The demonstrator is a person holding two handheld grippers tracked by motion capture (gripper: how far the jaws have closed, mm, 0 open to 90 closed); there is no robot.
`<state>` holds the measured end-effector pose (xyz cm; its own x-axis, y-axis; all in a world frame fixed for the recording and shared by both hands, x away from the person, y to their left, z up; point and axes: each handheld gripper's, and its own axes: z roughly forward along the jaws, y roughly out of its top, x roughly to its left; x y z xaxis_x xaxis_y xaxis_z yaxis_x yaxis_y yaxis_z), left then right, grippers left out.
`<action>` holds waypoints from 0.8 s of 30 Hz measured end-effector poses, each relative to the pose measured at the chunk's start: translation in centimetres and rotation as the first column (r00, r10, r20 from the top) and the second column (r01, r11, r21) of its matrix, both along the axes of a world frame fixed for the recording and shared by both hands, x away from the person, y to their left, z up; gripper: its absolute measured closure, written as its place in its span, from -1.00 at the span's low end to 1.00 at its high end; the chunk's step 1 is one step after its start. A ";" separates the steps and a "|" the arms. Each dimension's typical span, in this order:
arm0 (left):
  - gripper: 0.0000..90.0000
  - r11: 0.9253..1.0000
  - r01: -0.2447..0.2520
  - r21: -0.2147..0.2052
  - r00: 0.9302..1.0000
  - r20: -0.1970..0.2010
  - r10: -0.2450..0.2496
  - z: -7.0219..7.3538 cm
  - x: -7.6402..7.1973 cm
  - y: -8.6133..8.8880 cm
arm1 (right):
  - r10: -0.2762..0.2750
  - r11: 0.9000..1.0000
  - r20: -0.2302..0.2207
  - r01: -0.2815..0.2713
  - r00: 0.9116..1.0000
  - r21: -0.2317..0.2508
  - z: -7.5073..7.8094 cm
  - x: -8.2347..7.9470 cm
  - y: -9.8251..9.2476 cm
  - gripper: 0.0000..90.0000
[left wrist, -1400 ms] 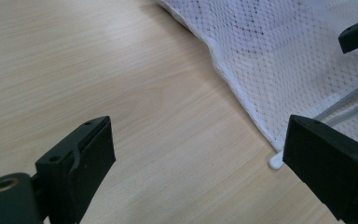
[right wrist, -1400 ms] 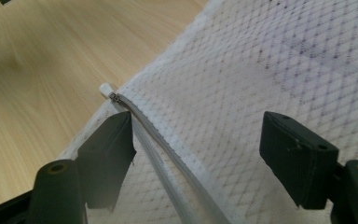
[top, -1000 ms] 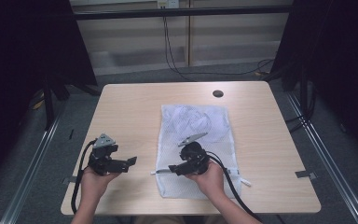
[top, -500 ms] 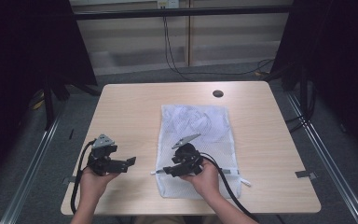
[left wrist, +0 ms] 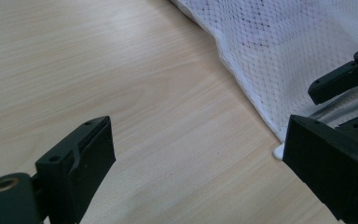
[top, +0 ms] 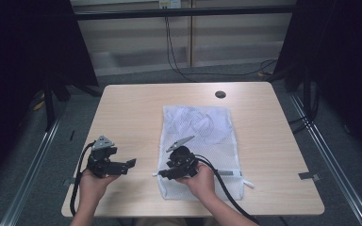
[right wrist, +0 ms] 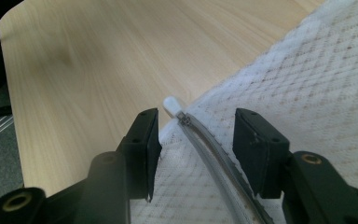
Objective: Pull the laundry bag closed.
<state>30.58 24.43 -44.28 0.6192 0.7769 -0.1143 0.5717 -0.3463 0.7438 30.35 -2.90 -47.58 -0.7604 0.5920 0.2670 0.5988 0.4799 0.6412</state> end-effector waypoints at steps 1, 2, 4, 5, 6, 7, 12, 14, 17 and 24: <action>-0.81 1.000 0.000 0.000 1.000 0.000 0.000 0.0 0.0 0.0 | 0.002 1.000 -0.006 -0.002 1.000 0.001 0.0 0.0 0.1 0.15; -0.81 1.000 0.003 0.004 1.000 -0.001 -0.003 0.1 0.0 0.1 | 0.005 1.000 -0.002 -0.005 1.000 0.002 -0.1 0.1 0.2 0.15; -0.81 1.000 -0.001 0.002 1.000 0.002 0.001 0.1 0.0 0.2 | 0.007 1.000 -0.006 -0.007 1.000 -0.002 -0.2 0.0 0.4 0.16; -0.81 1.000 -0.006 -0.002 1.000 0.001 0.006 0.0 -0.1 0.2 | 0.016 1.000 -0.003 -0.016 1.000 -0.010 -0.2 0.1 0.5 0.17; -0.81 1.000 -0.003 0.000 1.000 -0.002 0.003 0.0 -0.1 0.2 | 0.016 1.000 0.000 -0.016 1.000 -0.008 -0.2 0.1 0.6 0.17; -0.81 1.000 -0.001 0.005 1.000 -0.002 0.001 0.0 -0.1 0.3 | 0.019 1.000 0.001 -0.019 1.000 -0.010 -0.2 0.1 0.7 0.18; -0.81 1.000 -0.012 -0.001 1.000 0.000 0.012 0.1 -0.1 0.5 | 0.019 1.000 -0.008 -0.019 1.000 -0.010 -0.5 0.2 0.9 0.20; -0.81 1.000 -0.013 -0.002 1.000 0.000 0.013 0.0 -0.1 0.5 | 0.026 1.000 -0.006 -0.026 1.000 -0.010 -0.5 0.3 1.0 0.27; -0.81 1.000 -0.013 0.001 1.000 -0.004 0.013 0.0 -0.1 0.5 | 0.028 0.999 -0.012 -0.028 1.000 -0.016 -0.6 0.3 1.1 0.30; -0.81 1.000 -0.013 0.002 1.000 -0.004 0.013 0.0 -0.1 0.6 | 0.037 0.999 -0.007 -0.037 0.999 -0.014 -0.9 0.5 1.5 0.36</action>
<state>30.49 25.05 -44.29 0.6088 0.7849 -0.1152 0.5793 -0.3407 0.7404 30.85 -1.36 -48.52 -0.7799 0.5673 0.2646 0.5851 0.5106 0.6300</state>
